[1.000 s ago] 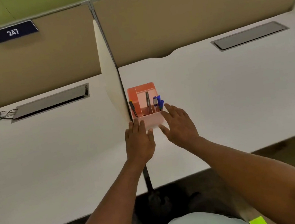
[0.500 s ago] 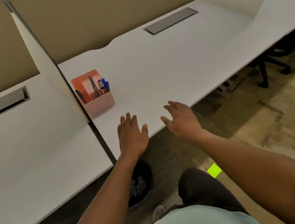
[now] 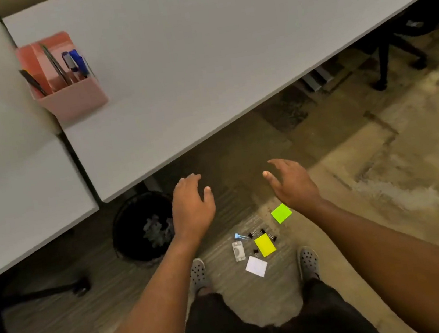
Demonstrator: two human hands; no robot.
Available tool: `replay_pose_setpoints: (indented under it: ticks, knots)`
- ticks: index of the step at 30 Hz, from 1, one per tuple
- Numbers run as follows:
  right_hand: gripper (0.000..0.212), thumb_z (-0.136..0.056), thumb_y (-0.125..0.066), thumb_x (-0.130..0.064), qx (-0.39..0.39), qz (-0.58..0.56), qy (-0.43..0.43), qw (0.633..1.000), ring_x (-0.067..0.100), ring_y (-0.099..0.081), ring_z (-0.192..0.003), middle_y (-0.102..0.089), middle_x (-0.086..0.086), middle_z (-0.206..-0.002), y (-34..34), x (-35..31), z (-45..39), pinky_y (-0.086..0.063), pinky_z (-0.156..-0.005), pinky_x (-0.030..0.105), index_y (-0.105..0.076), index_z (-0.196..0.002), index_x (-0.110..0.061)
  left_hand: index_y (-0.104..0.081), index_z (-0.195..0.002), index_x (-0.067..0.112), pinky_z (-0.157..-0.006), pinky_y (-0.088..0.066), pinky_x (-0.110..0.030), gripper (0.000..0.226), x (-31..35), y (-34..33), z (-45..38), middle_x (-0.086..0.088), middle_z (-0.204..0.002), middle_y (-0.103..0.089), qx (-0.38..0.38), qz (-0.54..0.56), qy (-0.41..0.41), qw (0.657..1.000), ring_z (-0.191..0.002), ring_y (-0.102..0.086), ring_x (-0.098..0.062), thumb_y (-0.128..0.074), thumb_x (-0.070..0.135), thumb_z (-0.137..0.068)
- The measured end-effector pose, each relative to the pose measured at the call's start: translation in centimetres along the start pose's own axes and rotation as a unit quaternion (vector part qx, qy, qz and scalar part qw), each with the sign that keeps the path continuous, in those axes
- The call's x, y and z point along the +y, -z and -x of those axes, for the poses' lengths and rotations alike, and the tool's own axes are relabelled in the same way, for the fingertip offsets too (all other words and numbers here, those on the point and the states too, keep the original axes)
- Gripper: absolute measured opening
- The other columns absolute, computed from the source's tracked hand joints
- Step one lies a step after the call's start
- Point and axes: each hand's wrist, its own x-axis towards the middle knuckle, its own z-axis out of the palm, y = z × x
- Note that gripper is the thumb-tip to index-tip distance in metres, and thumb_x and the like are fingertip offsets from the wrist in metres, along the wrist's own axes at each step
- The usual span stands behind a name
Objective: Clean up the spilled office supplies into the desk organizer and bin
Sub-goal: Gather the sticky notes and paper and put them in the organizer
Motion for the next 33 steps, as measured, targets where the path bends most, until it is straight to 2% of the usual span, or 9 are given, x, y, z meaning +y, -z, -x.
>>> replay_pose_setpoints:
  ticks: [3,8,13,19,22,24,28,33]
  knots:
    - [0.041,-0.096,-0.050,-0.037,-0.034,-0.017,-0.014,0.999,0.031,-0.053,-0.119,-0.061,0.012,-0.127,-2.6,5.8,0.2,-0.042,-0.099,0.038,-0.057,-0.127,-0.011,-0.055,-0.132,0.007,-0.114,-0.033,-0.038,0.039,-0.2,-6.0,1.0,-0.011,-0.136,-0.057,-0.001,-0.004,0.064,0.998,-0.134,-0.044,-0.027,-0.055,0.022,-0.095]
    - [0.035,-0.096,-0.051,-0.032,-0.098,-0.043,-0.055,0.993,0.034,-0.055,-0.113,-0.063,0.014,-0.122,-8.8,14.7,0.8,-0.043,-0.095,0.039,-0.059,-0.121,-0.009,-0.063,-0.123,0.010,-0.095,-0.047,-0.037,0.033,-2.7,-16.6,2.5,-0.015,-0.118,-0.067,-0.019,0.030,0.198,0.980,-0.106,-0.061,-0.031,-0.059,0.019,-0.092]
    - [0.033,-0.094,-0.054,-0.029,-0.158,-0.066,-0.097,0.980,0.035,-0.061,-0.104,-0.067,0.017,-0.115,-18.4,22.4,0.8,-0.048,-0.086,0.040,-0.062,-0.118,-0.007,-0.063,-0.124,0.013,-0.097,-0.046,-0.035,0.033,-7.8,-28.0,1.9,-0.012,-0.124,-0.066,-0.082,-0.004,0.249,0.965,-0.114,-0.059,-0.031,-0.057,0.019,-0.091]
    - [0.021,-0.089,-0.061,-0.024,-0.239,-0.072,-0.162,0.955,0.038,-0.064,-0.093,-0.069,0.019,-0.100,-32.9,29.8,1.3,-0.046,-0.075,0.038,-0.061,-0.103,-0.009,-0.059,-0.126,0.011,-0.097,-0.046,-0.036,0.037,-16.0,-41.1,-0.2,-0.010,-0.127,-0.062,-0.180,-0.078,0.173,0.965,-0.118,-0.055,-0.029,-0.057,0.020,-0.091]
    - [0.021,-0.088,-0.063,-0.029,-0.280,-0.073,-0.216,0.933,0.035,-0.064,-0.099,-0.070,0.014,-0.102,-40.3,33.0,1.8,-0.045,-0.079,0.034,-0.060,-0.101,-0.012,-0.061,-0.124,0.009,-0.091,-0.049,-0.038,0.037,-21.0,-47.5,-0.2,-0.014,-0.122,-0.063,-0.200,-0.089,0.183,0.958,-0.111,-0.059,-0.031,-0.058,0.016,-0.088]
    - [0.025,-0.089,-0.063,-0.032,-0.304,-0.076,-0.237,0.920,0.033,-0.062,-0.105,-0.069,0.011,-0.107,-45.2,35.1,2.3,-0.043,-0.083,0.032,-0.059,-0.105,-0.013,-0.061,-0.123,0.009,-0.090,-0.050,-0.040,0.036,-24.3,-51.5,0.7,-0.015,-0.121,-0.062,-0.249,-0.109,0.175,0.946,-0.111,-0.058,-0.033,-0.058,0.013,-0.087]
    - [0.040,-0.086,-0.064,-0.033,-0.323,-0.079,-0.267,0.905,0.032,-0.059,-0.112,-0.066,0.014,-0.116,-53.2,38.2,2.9,-0.044,-0.090,0.035,-0.056,-0.117,-0.009,-0.054,-0.128,0.014,-0.095,-0.047,-0.041,0.043,-29.9,-58.6,3.1,-0.010,-0.129,-0.052,-0.385,-0.222,0.024,0.896,-0.117,-0.050,-0.030,-0.060,0.011,-0.086]
    - [0.056,-0.085,-0.066,-0.041,-0.278,-0.005,-0.233,0.932,0.035,-0.057,-0.112,-0.060,0.018,-0.120,-59.4,39.5,4.3,-0.046,-0.089,0.039,-0.049,-0.126,-0.006,-0.041,-0.136,0.014,-0.095,-0.042,-0.041,0.059,-33.9,-65.1,3.9,-0.011,-0.140,-0.042,-0.413,-0.309,-0.122,0.848,-0.122,-0.044,-0.031,-0.067,0.014,-0.083]
